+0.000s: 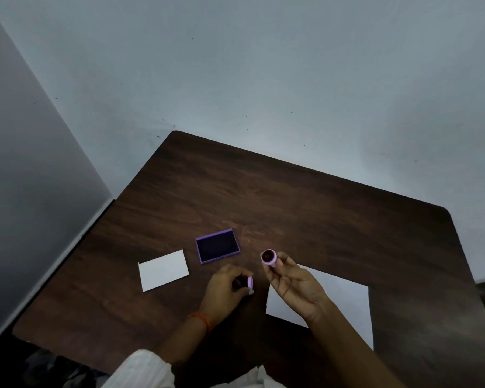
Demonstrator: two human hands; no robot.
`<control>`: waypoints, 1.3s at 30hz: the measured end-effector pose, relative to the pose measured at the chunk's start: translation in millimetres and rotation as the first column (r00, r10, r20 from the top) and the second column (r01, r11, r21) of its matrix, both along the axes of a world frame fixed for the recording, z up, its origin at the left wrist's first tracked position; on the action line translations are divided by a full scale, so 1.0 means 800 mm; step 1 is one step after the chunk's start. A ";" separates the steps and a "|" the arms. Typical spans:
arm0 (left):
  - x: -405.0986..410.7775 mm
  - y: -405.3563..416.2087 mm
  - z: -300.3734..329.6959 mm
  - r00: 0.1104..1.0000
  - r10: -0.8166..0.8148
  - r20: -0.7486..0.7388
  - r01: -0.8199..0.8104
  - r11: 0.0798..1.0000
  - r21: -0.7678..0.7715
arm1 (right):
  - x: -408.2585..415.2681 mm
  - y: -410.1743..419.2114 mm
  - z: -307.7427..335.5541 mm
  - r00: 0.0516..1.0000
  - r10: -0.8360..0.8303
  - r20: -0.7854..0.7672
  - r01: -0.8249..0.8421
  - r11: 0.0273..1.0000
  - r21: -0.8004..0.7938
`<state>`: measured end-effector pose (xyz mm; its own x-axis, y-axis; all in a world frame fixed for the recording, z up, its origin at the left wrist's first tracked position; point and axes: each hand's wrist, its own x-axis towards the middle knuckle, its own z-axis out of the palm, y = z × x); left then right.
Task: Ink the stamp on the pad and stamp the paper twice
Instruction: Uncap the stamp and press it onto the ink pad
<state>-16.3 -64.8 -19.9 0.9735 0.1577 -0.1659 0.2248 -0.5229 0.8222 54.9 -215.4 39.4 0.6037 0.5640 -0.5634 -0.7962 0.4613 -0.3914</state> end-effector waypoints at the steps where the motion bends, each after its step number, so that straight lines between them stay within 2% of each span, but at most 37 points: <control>1: 0.000 0.001 -0.001 1.000 -0.003 0.007 0.002 1.000 0.016 | 0.000 0.002 0.002 1.000 0.004 0.017 -0.003 1.000 -0.013; 7: -0.002 0.007 -0.013 0.999 0.038 0.016 -0.039 0.998 0.055 | 0.004 0.005 0.000 0.996 0.033 0.088 -0.027 0.997 -0.071; 10: -0.002 0.006 -0.013 1.000 0.027 0.015 -0.028 0.997 0.070 | 0.007 0.008 0.002 0.992 0.078 0.094 -0.062 0.985 -0.161; 13: -0.006 0.013 -0.008 0.996 0.056 0.073 -0.066 0.987 0.150 | 0.009 0.013 0.002 0.991 0.095 0.089 -0.077 0.978 -0.192; 17: -0.014 0.050 -0.006 0.925 0.203 0.321 -0.327 0.855 0.402 | 0.013 0.024 -0.001 0.987 0.121 0.107 -0.098 0.976 -0.197; 19: -0.017 0.072 -0.009 0.913 0.263 0.311 -0.388 0.795 0.466 | 0.015 0.036 -0.003 0.971 0.170 0.167 -0.124 0.959 -0.254; 22: -0.015 0.095 -0.016 0.949 0.245 0.199 -0.315 0.757 0.573 | 0.019 0.061 0.000 0.900 0.311 0.304 -0.161 0.887 -0.432; 24: -0.011 0.099 -0.022 0.968 0.210 0.137 -0.249 0.756 0.606 | 0.023 0.082 -0.003 0.796 0.448 0.407 -0.128 0.783 -0.609; 26: -0.006 0.099 -0.028 0.975 0.183 0.125 -0.221 0.764 0.607 | 0.026 0.105 -0.009 0.616 0.607 0.503 -0.009 0.643 -0.766; 28: -0.005 0.098 -0.033 0.977 0.171 0.131 -0.215 0.777 0.592 | 0.029 0.127 -0.015 0.366 0.747 0.555 0.164 0.536 -0.828; 29: -0.005 0.097 -0.035 0.977 0.163 0.140 -0.214 0.779 0.590 | 0.029 0.136 -0.017 0.227 0.796 0.562 0.213 0.522 -0.826; 32: -0.007 0.096 -0.038 0.978 0.134 0.159 -0.203 0.774 0.600 | 0.027 0.150 -0.033 -0.267 0.872 0.410 0.340 0.484 -0.806; 33: -0.007 0.097 -0.039 0.978 0.129 0.161 -0.201 0.773 0.602 | 0.027 0.152 -0.041 -0.373 0.864 0.339 0.378 0.475 -0.795; 35: -0.007 0.097 -0.039 0.979 0.129 0.160 -0.200 0.771 0.605 | 0.026 0.153 -0.046 -0.429 0.876 0.220 0.421 0.410 -0.809; 39: -0.006 0.096 -0.039 0.977 0.132 0.167 -0.207 0.777 0.595 | 0.026 0.152 -0.040 -0.482 0.862 0.157 0.428 0.388 -0.816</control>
